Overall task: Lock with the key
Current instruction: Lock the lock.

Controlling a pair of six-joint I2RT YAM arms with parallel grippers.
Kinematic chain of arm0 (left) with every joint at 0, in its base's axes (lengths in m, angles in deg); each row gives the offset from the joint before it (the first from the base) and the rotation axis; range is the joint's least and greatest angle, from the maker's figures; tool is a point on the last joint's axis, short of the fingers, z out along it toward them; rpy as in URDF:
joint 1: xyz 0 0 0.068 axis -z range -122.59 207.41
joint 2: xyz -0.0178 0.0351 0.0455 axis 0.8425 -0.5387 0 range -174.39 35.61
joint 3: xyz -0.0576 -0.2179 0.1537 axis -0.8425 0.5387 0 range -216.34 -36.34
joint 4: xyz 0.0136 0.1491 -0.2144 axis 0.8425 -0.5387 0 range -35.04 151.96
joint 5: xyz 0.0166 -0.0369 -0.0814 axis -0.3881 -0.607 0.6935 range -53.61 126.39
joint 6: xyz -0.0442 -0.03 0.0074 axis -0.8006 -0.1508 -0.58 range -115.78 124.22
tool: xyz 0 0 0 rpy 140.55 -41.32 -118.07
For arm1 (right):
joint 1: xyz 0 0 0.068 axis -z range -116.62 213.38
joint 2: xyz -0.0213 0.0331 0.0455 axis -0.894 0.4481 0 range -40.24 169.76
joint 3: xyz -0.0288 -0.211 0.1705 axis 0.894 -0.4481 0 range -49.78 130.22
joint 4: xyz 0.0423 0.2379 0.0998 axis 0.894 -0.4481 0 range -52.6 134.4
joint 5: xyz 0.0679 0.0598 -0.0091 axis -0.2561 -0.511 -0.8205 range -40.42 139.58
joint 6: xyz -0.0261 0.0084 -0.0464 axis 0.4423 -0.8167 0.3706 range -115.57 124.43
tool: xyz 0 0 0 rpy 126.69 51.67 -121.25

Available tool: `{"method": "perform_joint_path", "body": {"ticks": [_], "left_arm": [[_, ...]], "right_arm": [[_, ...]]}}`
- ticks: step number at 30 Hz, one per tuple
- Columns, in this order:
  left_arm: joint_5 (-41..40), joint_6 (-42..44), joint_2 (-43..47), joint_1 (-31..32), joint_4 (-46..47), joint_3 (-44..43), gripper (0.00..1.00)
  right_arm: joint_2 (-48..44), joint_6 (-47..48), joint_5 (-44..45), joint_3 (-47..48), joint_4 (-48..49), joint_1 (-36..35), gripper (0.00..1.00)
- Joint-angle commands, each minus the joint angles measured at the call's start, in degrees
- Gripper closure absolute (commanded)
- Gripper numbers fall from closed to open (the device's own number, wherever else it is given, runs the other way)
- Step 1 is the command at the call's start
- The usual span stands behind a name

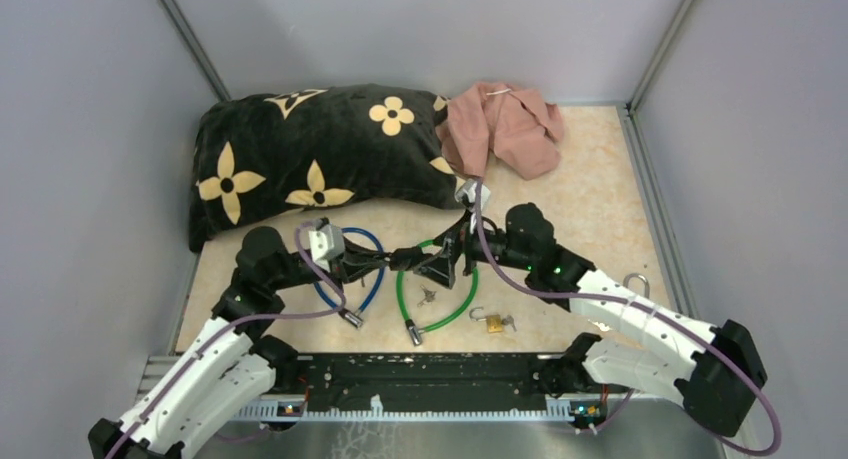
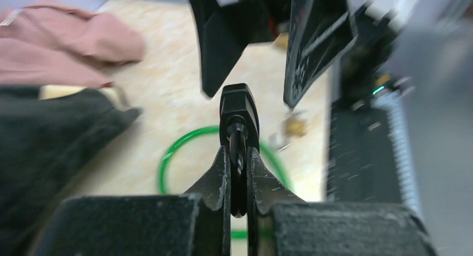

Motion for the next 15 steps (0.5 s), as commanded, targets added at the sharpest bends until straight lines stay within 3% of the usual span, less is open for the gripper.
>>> {"method": "perform_joint_path", "body": {"ticks": [1, 5, 8, 15], "left_arm": [[7.9, -38.1, 2.8, -1.5, 20.4, 1.2, 1.00], [6.5, -51.7, 3.6, -3.6, 33.1, 3.8, 1.00], [5.7, -56.6, 4.2, -5.1, 37.7, 4.2, 1.00], [7.3, -58.1, 4.9, -5.7, 37.2, 2.6, 1.00]], "right_arm": [[-5.3, 5.2, -12.3, -2.9, 11.8, -0.6, 0.02], [-7.8, 3.2, -14.9, -6.7, 22.9, -0.6, 0.09], [-6.1, -1.5, -16.0, -6.8, 30.1, -0.6, 0.27], [0.8, -7.4, -18.2, -3.7, 36.3, -1.6, 0.30]]}}
